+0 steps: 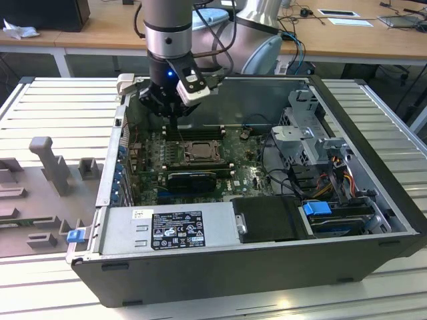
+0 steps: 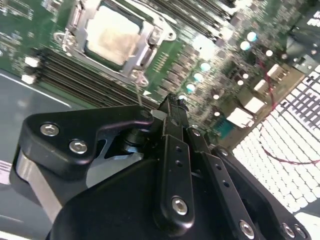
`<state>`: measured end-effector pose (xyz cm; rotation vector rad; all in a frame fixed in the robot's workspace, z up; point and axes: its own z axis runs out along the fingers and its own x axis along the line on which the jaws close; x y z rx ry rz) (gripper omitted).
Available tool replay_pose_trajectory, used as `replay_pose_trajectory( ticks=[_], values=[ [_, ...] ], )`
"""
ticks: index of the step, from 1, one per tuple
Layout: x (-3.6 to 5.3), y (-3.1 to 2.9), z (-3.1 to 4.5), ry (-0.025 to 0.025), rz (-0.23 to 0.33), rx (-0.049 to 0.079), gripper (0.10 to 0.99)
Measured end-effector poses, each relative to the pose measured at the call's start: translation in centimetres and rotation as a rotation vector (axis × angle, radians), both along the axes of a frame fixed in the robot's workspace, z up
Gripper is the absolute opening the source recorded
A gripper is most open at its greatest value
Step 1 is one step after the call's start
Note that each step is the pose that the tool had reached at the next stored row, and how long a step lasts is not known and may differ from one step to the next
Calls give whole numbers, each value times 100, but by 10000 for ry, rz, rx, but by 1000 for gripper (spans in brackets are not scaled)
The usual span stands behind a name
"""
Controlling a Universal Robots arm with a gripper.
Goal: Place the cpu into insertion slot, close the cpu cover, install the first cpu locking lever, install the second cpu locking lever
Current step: 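Install the first cpu locking lever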
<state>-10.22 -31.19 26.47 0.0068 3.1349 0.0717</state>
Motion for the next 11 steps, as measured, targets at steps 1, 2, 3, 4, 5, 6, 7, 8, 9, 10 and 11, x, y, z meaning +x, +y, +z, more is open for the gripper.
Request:
replay_pose_trajectory(
  ticks=[1,2,3,4,5,6,7,8,9,10,11],
  values=[
    [-70,2,-16,-15,2,2,106],
    [-95,7,-28,-18,4,1,106],
    [-103,17,-37,-17,3,-1,106],
    [-103,28,-42,-18,4,0,106],
    [-104,51,-49,-17,8,0,106],
    [-104,90,-53,-17,12,0,106],
    [-103,113,-55,-18,14,0,106],
    [-103,140,-58,-18,17,-2,106],
    [-103,157,-59,-17,18,-5,106],
    [-98,175,-61,-17,19,-7,106],
    [-92,188,-63,-17,21,-8,106]
  ],
)
